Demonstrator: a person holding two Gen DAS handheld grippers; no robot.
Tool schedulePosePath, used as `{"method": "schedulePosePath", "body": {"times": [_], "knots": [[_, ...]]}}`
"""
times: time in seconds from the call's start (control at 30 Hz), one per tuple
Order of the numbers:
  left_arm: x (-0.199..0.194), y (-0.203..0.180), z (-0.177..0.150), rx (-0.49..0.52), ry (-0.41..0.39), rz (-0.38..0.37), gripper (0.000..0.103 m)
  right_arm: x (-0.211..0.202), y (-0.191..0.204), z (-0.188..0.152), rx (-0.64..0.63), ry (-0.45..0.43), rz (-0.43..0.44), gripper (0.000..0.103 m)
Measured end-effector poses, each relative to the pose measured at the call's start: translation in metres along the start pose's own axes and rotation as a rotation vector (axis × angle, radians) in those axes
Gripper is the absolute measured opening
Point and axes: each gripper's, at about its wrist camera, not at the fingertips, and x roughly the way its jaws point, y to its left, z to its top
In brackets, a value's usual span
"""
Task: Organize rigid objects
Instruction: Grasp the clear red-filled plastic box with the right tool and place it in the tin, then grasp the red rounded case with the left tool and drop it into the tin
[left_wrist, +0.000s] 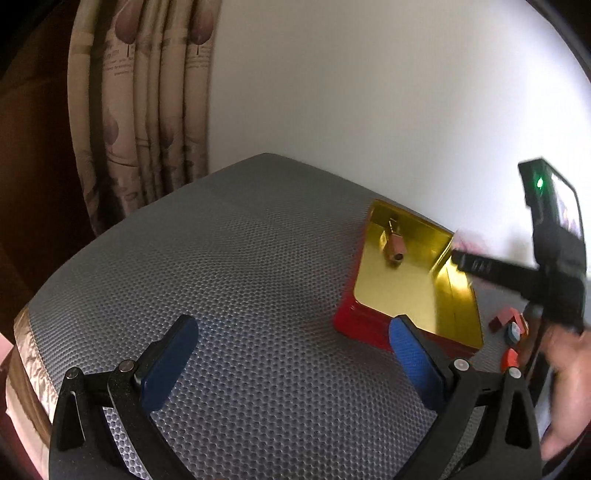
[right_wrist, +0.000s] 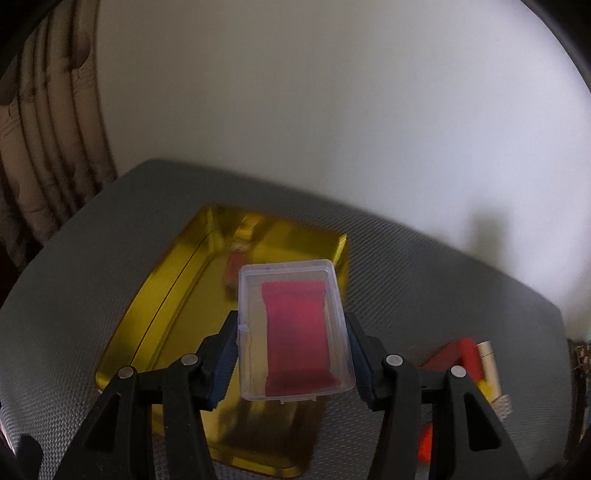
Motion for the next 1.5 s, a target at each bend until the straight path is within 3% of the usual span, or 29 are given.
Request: {"method": "schedulePosePath", "body": {"times": [0.37, 0.6, 0.7, 0.8, 0.87, 0.97, 1.0, 1.07, 1.17, 1.2, 1.27, 1.33, 1.4, 1.5], "knots": [[0.012, 0.004, -0.008, 0.012, 0.026, 0.020, 0.102, 0.063, 0.050, -0.018, -0.048, 0.104, 0.095, 0.055], [0.015, 0.008, -0.012, 0.020, 0.040, 0.027, 0.102, 0.086, 0.057, -0.028, -0.028, 0.152, 0.131, 0.055], [0.012, 0.009, -0.013, 0.029, 0.038, 0.028, 0.102, 0.092, 0.058, -0.028, -0.017, 0.159, 0.165, 0.058], [0.008, 0.009, -0.012, 0.045, 0.031, 0.029, 0.102, 0.082, 0.048, -0.024, -0.001, 0.131, 0.272, 0.057], [0.000, 0.004, -0.010, 0.069, 0.009, 0.020, 0.102, 0.044, 0.021, -0.014, 0.062, -0.010, 0.332, 0.056], [-0.014, -0.010, -0.005, 0.101, -0.040, -0.009, 0.102, -0.017, -0.045, -0.014, 0.146, -0.146, 0.325, 0.062], [-0.017, -0.017, -0.004, 0.108, -0.049, -0.034, 0.102, -0.034, -0.072, -0.022, 0.167, -0.181, 0.296, 0.066], [-0.026, -0.043, -0.007, 0.145, -0.061, -0.112, 0.102, -0.065, -0.139, -0.054, 0.249, -0.228, 0.126, 0.073], [-0.021, -0.102, -0.021, 0.235, 0.018, -0.285, 0.102, -0.077, -0.223, -0.120, 0.390, -0.155, -0.068, 0.076], [-0.018, -0.130, -0.029, 0.272, 0.054, -0.361, 0.102, -0.078, -0.244, -0.144, 0.449, -0.127, -0.098, 0.076], [-0.010, -0.176, -0.042, 0.354, 0.108, -0.424, 0.102, -0.076, -0.275, -0.195, 0.546, -0.076, -0.106, 0.076], [0.000, -0.217, -0.052, 0.424, 0.130, -0.451, 0.102, -0.077, -0.291, -0.235, 0.599, -0.044, -0.115, 0.076], [0.016, -0.260, -0.064, 0.510, 0.137, -0.458, 0.102, -0.078, -0.297, -0.264, 0.622, -0.032, -0.065, 0.076], [0.043, -0.297, -0.075, 0.605, 0.143, -0.436, 0.100, -0.081, -0.298, -0.290, 0.637, -0.035, -0.025, 0.076]]}}
